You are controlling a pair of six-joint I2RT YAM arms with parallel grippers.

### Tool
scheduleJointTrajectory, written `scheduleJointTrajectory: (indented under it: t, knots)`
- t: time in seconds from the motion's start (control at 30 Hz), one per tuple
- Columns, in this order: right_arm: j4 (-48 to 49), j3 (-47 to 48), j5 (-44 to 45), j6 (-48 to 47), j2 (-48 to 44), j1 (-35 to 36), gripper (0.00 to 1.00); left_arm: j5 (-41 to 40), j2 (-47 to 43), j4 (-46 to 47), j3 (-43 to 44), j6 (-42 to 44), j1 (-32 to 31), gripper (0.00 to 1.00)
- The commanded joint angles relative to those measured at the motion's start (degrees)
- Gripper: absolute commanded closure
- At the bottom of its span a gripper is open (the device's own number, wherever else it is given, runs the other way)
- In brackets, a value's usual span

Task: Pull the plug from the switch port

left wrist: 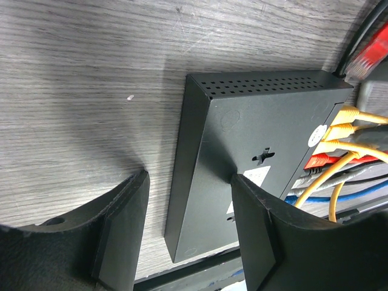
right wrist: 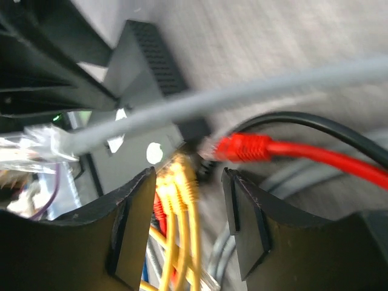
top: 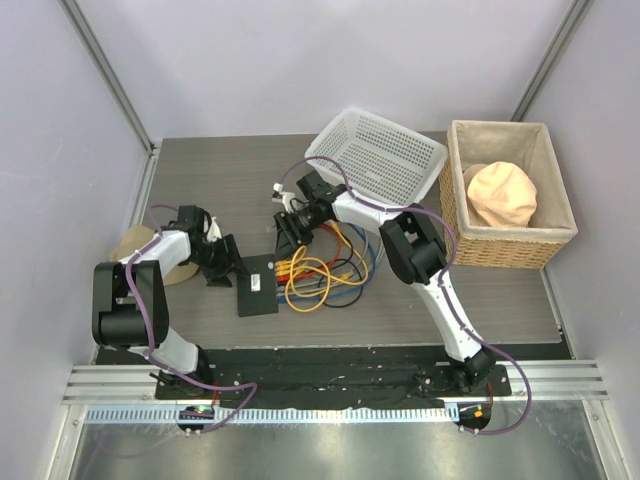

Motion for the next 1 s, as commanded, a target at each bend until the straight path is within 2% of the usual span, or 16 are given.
scheduleJointTrajectory:
  t: [0.0,0.17,0.4,0.6,0.7,0.9,0.97]
  knots:
    - [0.82,-5.88,19.58,-1.45,-2.49,-5.34,0.42,-5.94,1.56,2.29,-1.47,0.23,-0.07,0.39]
    - [0.20,-6.15,18.63,-3.12,-3.55,-6.58,0.41,-5.68,1.39,2.38,-1.56,0.23,-0.07,0.39]
    - [2.75,-4.39,5.72,-3.47,-7.94,-4.03,0.41,-3.13,-0.81,2.03,-1.29,1.28,-0.07,0.39]
    - [1.17,-2.63,0.98,-2.24,-5.40,-2.45,0.49,-0.50,-2.39,2.64,-2.70,1.11,0.02,0.36]
    - [3.36,-3.24,-2.72,-1.45,-4.78,-1.66,0.50,0.03,-2.83,2.64,-2.88,1.19,0.02,0.36]
    - [9.17,-2.99,-2.83,3.46,-2.59,-0.95,0.46,1.00,-2.83,2.64,-2.79,1.37,-0.07,0.36]
    - [9.17,-1.93,2.15,4.09,-1.89,-0.95,0.46,0.91,-2.92,2.47,-2.61,1.46,0.02,0.36]
